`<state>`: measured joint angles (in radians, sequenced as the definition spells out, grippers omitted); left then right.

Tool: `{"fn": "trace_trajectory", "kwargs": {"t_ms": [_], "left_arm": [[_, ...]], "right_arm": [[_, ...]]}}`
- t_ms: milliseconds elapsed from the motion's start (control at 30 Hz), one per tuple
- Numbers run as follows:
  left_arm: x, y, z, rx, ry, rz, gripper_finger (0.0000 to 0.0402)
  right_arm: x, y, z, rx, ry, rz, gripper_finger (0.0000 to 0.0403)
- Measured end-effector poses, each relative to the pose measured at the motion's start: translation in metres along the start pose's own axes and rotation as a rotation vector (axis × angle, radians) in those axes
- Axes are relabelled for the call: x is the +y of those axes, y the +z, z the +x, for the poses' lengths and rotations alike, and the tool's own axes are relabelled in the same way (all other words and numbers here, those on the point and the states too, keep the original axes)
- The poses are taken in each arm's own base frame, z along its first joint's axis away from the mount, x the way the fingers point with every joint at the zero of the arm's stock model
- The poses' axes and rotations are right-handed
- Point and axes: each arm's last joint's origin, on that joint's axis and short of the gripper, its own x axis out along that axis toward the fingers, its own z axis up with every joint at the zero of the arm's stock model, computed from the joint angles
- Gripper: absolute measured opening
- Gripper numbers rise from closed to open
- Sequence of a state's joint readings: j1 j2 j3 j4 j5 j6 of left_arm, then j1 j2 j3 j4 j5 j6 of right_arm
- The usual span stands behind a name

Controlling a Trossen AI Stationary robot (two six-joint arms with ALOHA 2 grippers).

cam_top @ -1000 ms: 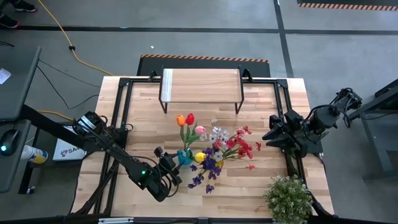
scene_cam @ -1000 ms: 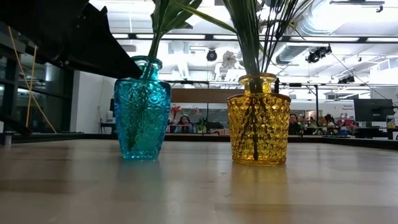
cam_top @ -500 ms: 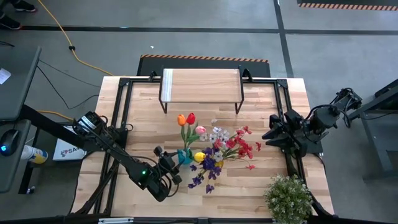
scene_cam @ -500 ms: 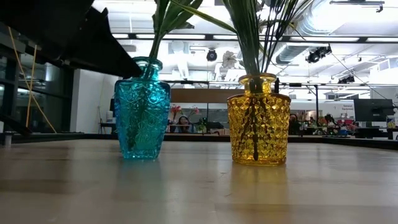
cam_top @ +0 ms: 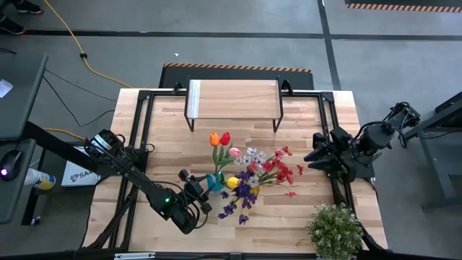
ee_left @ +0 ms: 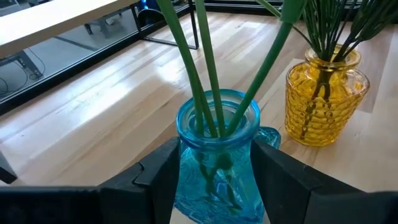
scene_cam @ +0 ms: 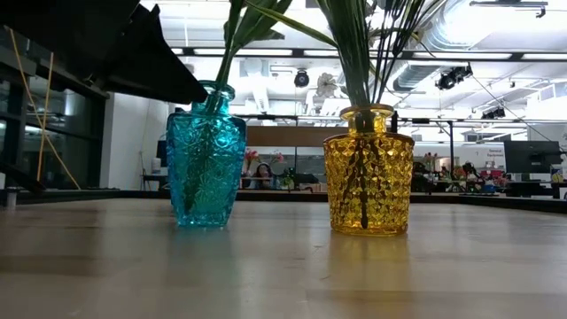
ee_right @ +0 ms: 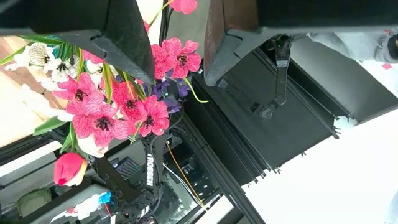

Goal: Pick and place flowers into a vace then onto a shelf
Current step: Put the blue flower vase on the shelf

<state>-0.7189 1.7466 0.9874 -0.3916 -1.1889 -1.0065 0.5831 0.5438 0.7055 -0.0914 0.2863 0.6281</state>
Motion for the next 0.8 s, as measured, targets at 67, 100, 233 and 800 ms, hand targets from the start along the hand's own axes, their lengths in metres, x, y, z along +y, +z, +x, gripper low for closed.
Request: {"fn": "trace_trajectory", "kwargs": {"t_ms": [67, 100, 233, 800], "left_arm": [[0.0, 0.0, 0.0, 0.0, 0.0, 0.0, 0.0227], [0.0, 0.0, 0.001, 0.0, 0.002, -0.001, 0.0227], [0.002, 0.003, 0.007, 0.005, 0.018, -0.012, 0.0227], [0.007, 0.007, 0.022, 0.031, 0.053, -0.035, 0.0227]], "right_arm": [[0.0, 0.0, 0.0, 0.0, 0.0, 0.0, 0.013], [0.0, 0.0, 0.0, 0.0, 0.0, 0.0, 0.013], [0.0, 0.0, 0.0, 0.0, 0.0, 0.0, 0.013], [0.0, 0.0, 0.0, 0.0, 0.0, -0.005, 0.013]]}}
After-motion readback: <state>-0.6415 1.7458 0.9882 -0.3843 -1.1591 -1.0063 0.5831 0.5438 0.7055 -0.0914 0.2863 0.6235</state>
